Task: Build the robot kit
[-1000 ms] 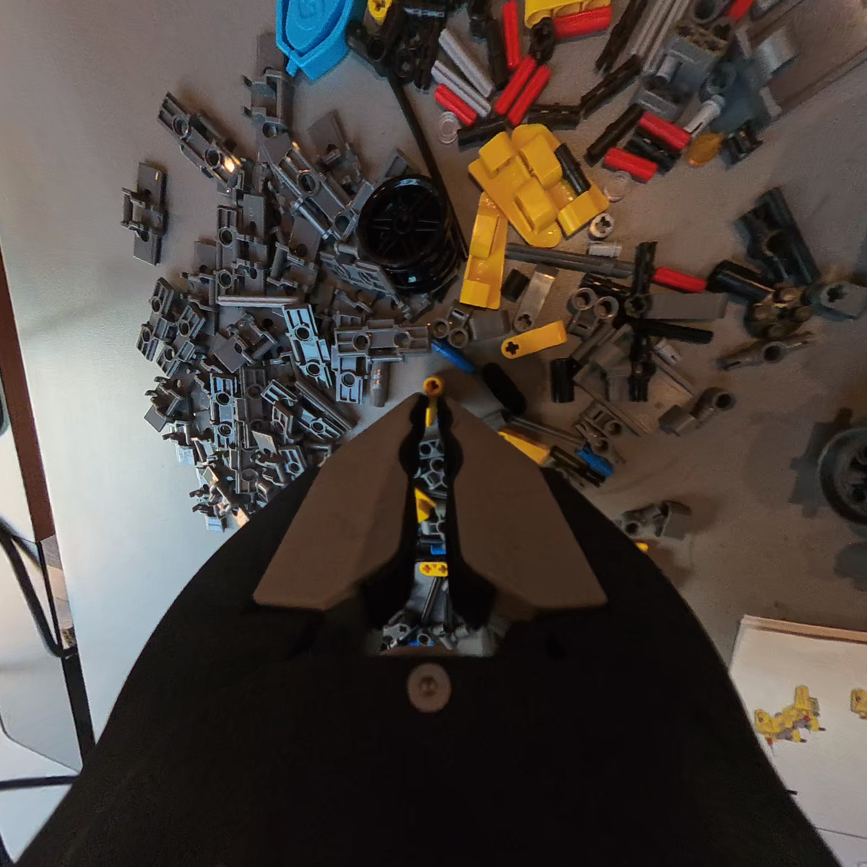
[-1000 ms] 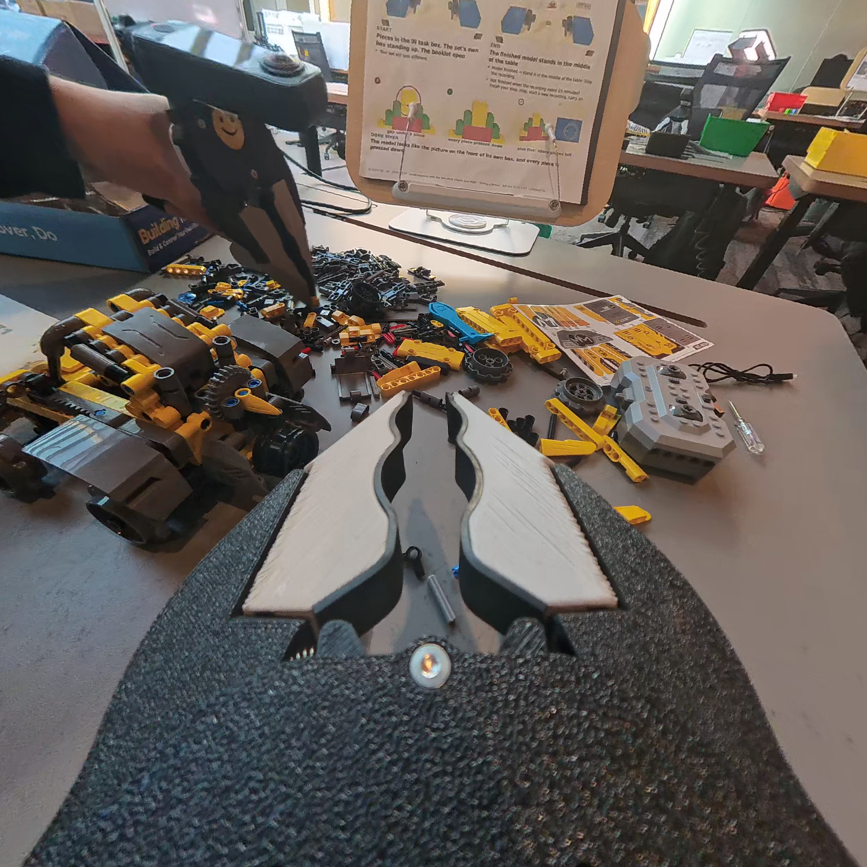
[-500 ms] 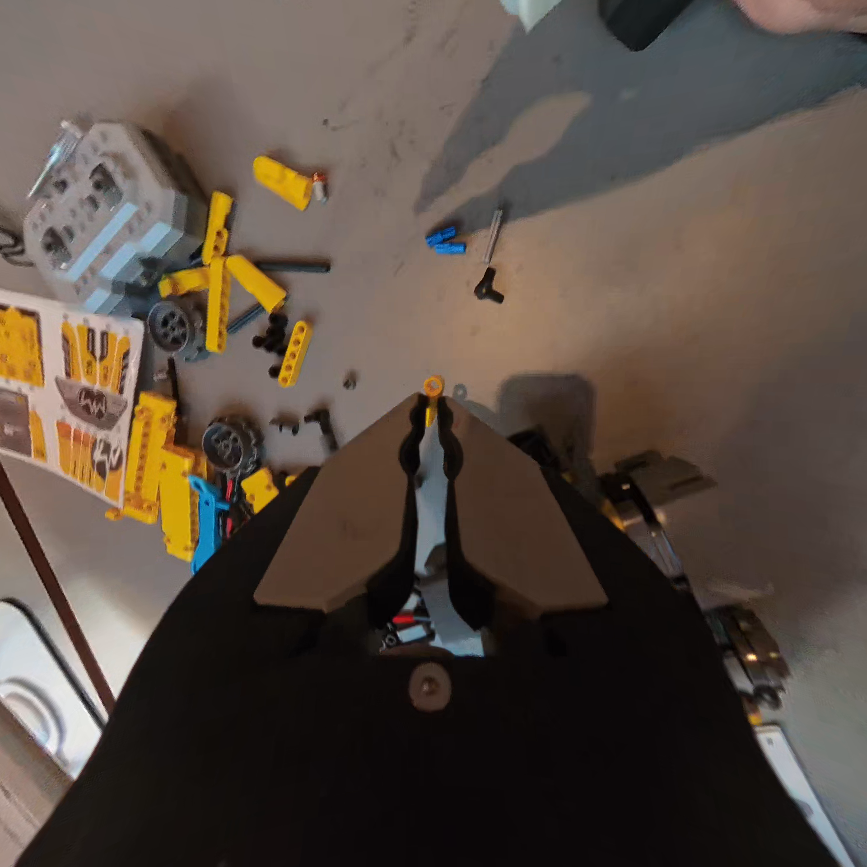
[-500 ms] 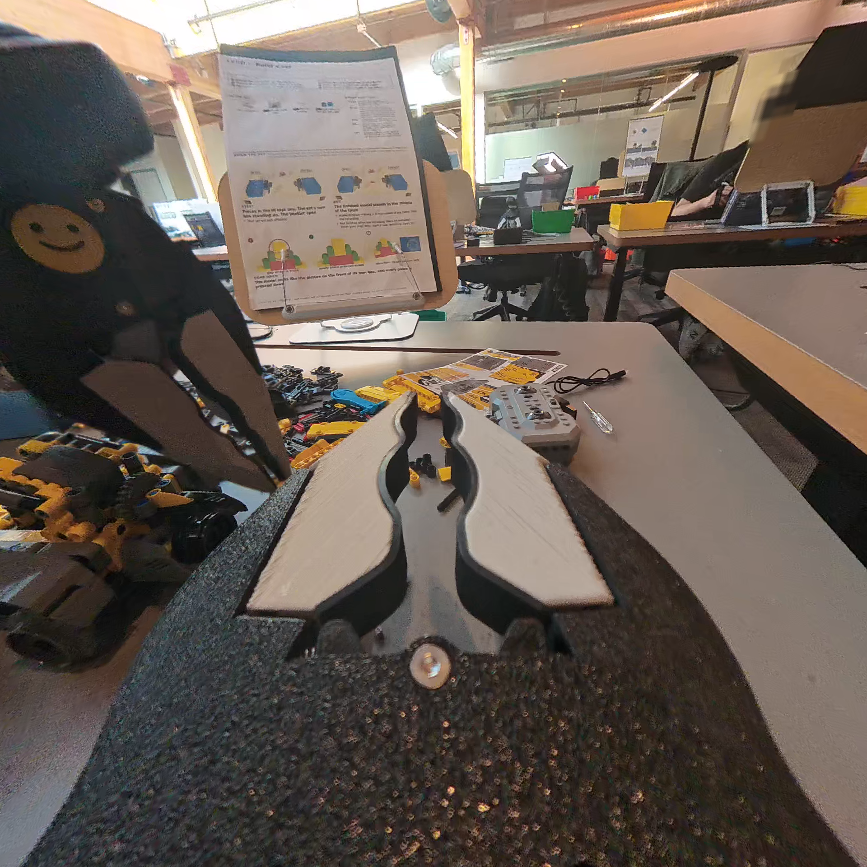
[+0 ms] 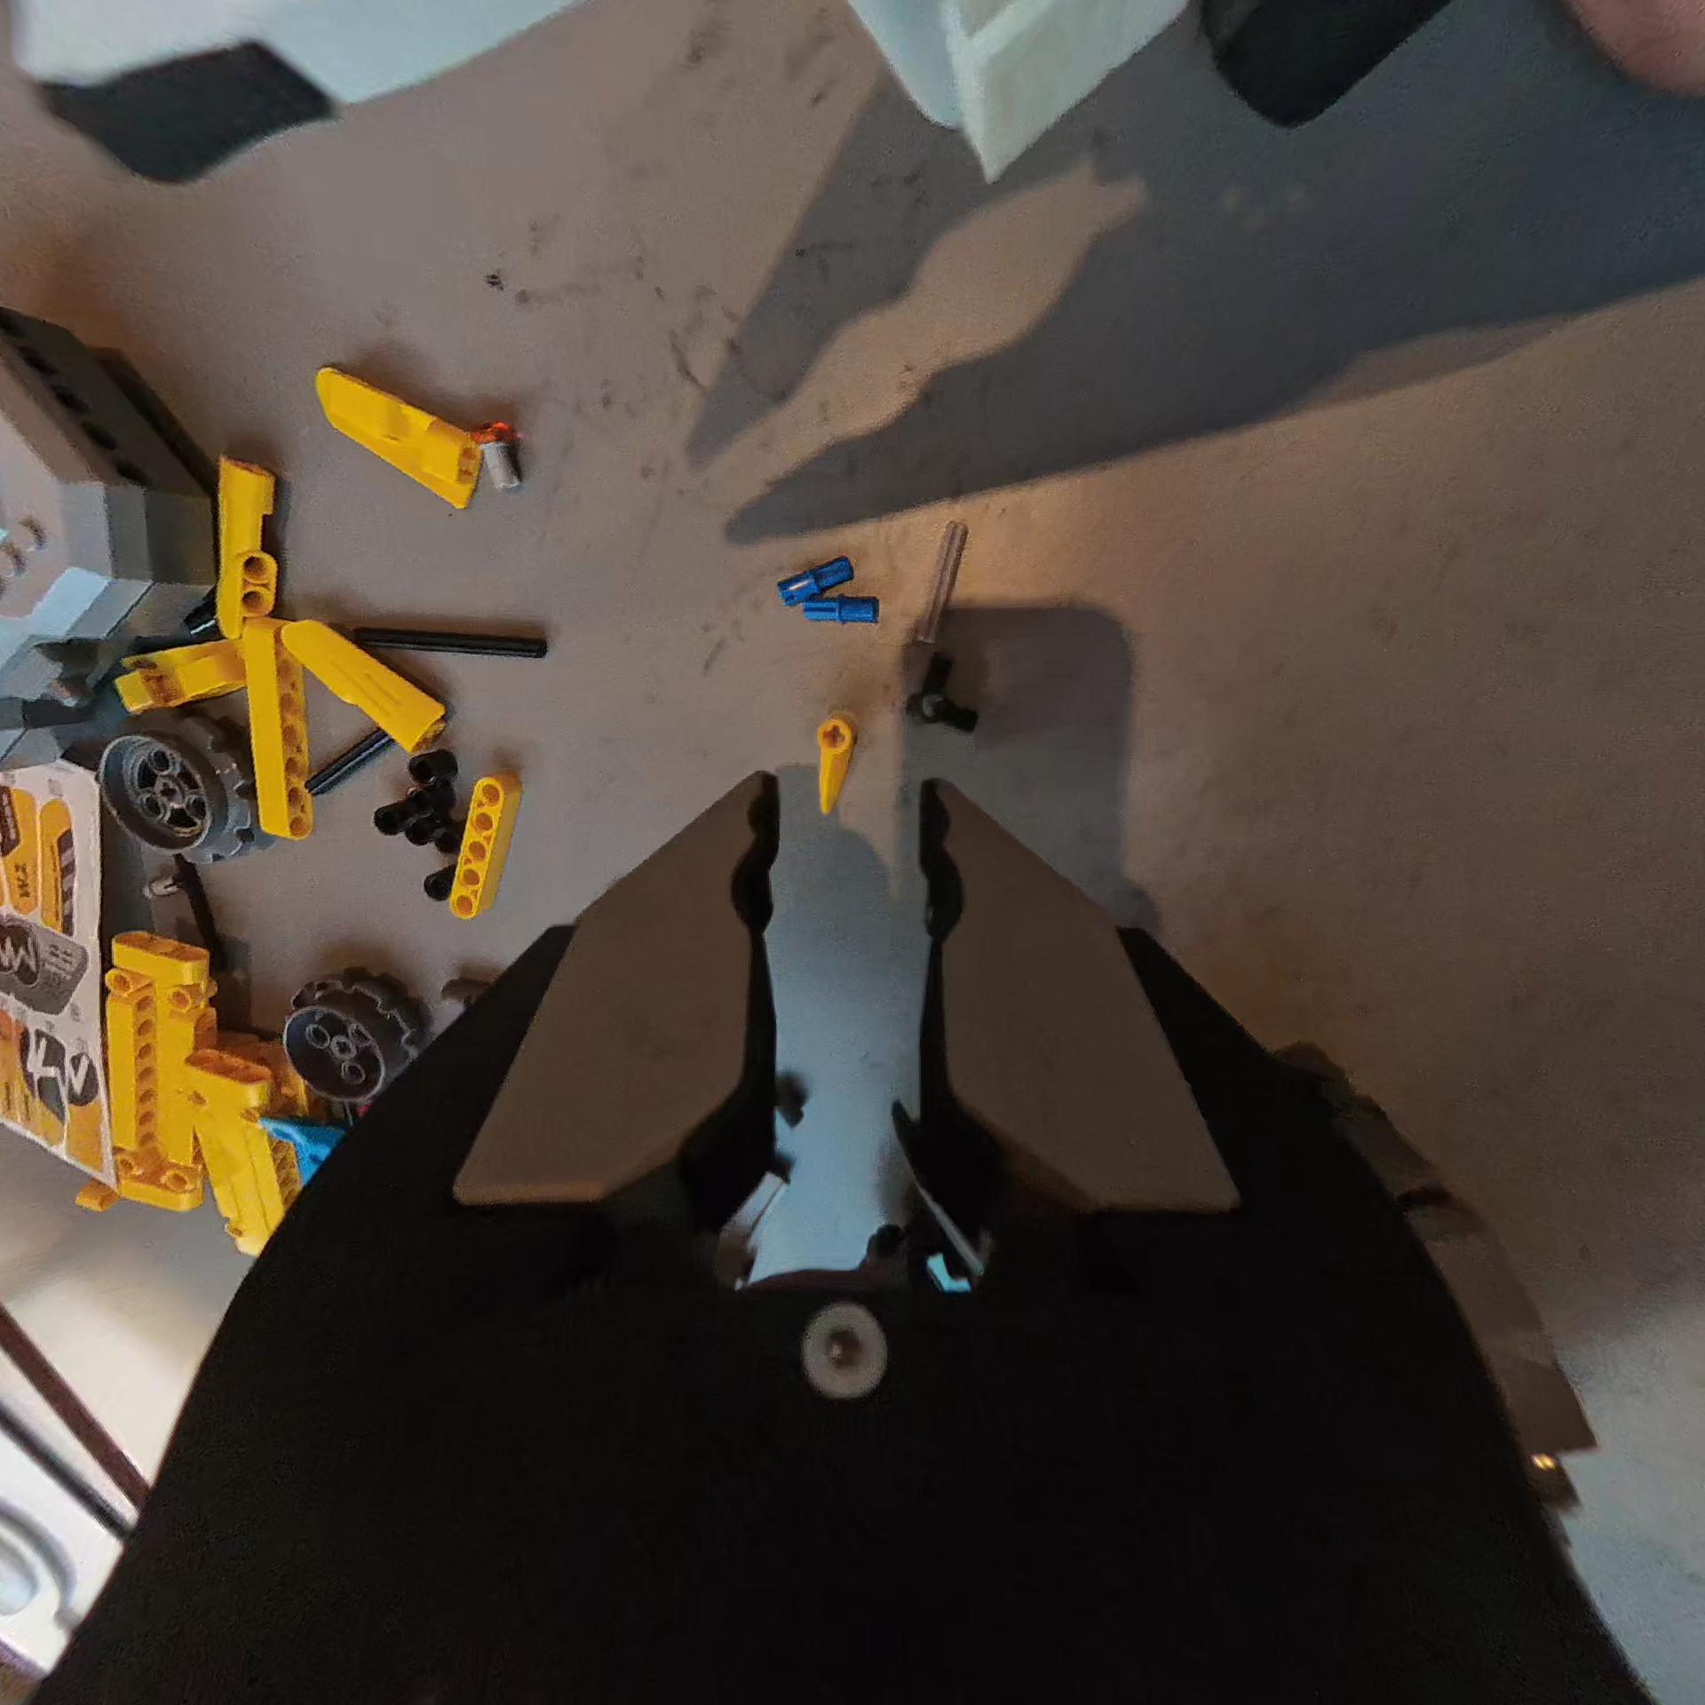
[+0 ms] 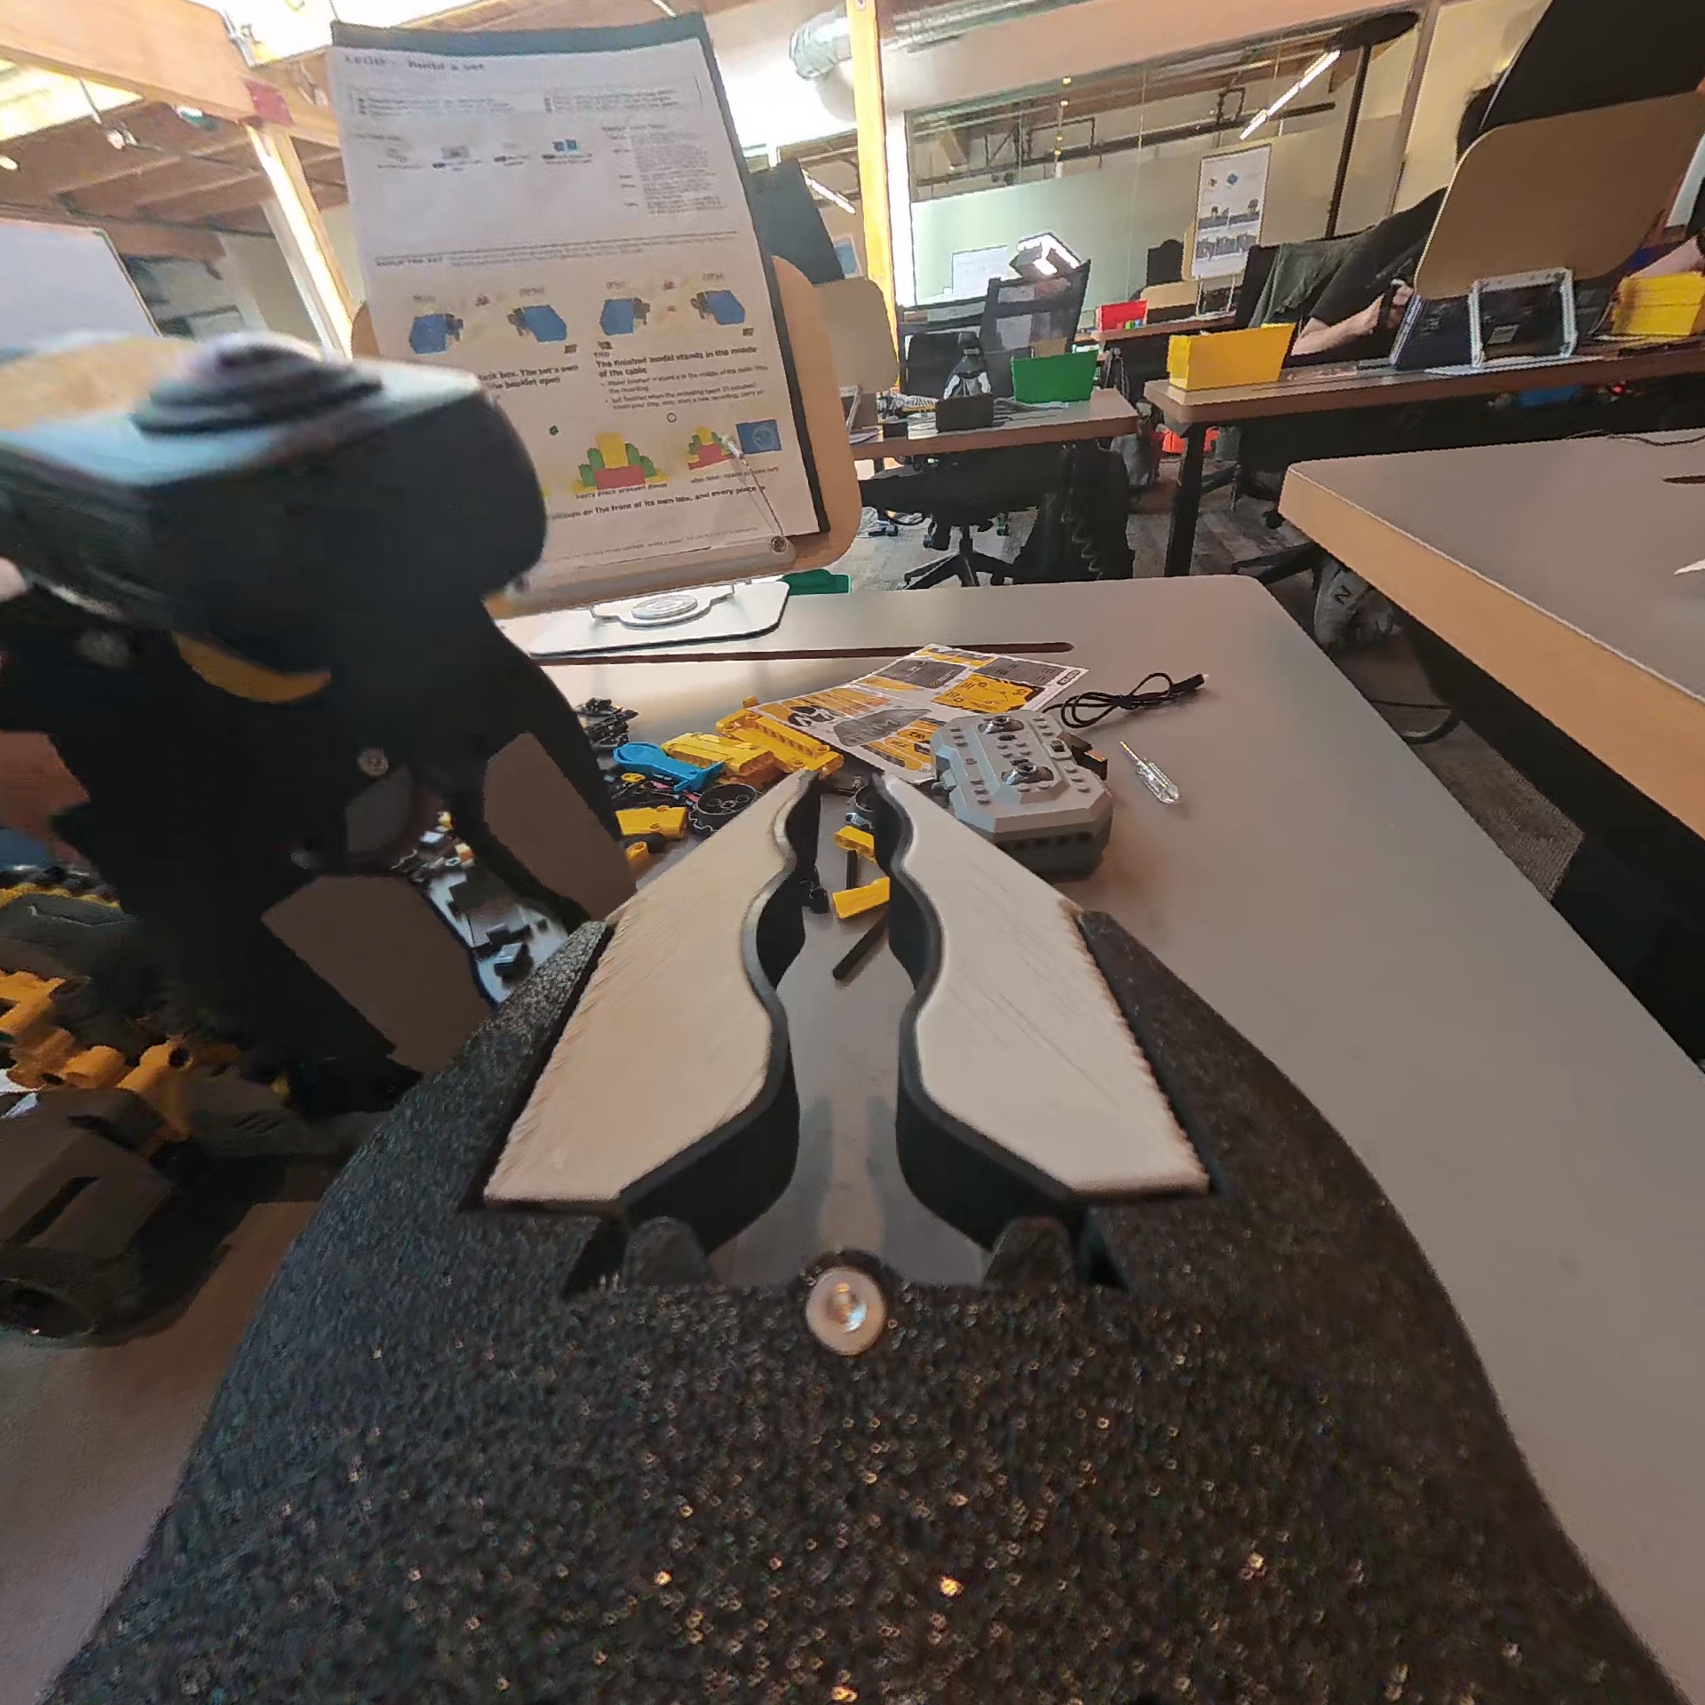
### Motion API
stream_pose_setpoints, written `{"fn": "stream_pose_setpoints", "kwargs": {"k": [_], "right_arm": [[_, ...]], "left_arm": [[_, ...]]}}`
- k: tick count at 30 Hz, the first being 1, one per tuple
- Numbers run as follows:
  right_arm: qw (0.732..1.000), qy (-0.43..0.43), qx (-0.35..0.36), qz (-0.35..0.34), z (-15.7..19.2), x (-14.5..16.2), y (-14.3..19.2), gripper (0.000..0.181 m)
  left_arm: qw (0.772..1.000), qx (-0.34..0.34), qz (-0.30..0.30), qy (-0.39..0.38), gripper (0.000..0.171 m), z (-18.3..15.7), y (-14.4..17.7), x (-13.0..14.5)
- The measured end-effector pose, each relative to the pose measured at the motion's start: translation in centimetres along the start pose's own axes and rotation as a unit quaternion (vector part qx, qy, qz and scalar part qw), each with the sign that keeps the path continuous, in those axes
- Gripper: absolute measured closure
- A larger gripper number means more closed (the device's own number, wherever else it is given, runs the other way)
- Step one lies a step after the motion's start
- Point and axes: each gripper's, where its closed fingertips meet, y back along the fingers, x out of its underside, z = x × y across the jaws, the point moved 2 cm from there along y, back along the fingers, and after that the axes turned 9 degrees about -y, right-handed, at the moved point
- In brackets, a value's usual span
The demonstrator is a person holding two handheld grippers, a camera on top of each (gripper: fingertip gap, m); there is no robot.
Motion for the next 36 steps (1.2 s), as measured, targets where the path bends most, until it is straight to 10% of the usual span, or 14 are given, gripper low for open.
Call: {"fn": "stream_pose_setpoints", "kwargs": {"k": [7,13,22,36], "right_arm": [[1.0,0.007,-0.015,0.02,0.6,0.6,-0.4,0.17],[0.997,0.058,0.001,0.043,1.4,1.3,-0.9,0.169],[0.992,0.097,0.019,0.083,1.6,2.5,-1.8,0.168],[0.987,0.123,0.04,0.094,1.4,2.8,-2.0,0.168]], "left_arm": [[0.965,-0.168,-0.149,0.138,0.144,2.6,10.5,0.5],[0.857,-0.297,-0.223,0.359,0.147,3.0,18.2,11.4],[0.816,-0.242,-0.184,0.492,0.14,0.0,11.4,23.7],[0.75,-0.315,-0.159,0.559,0.146,-0.4,9.5,30.1]]}}
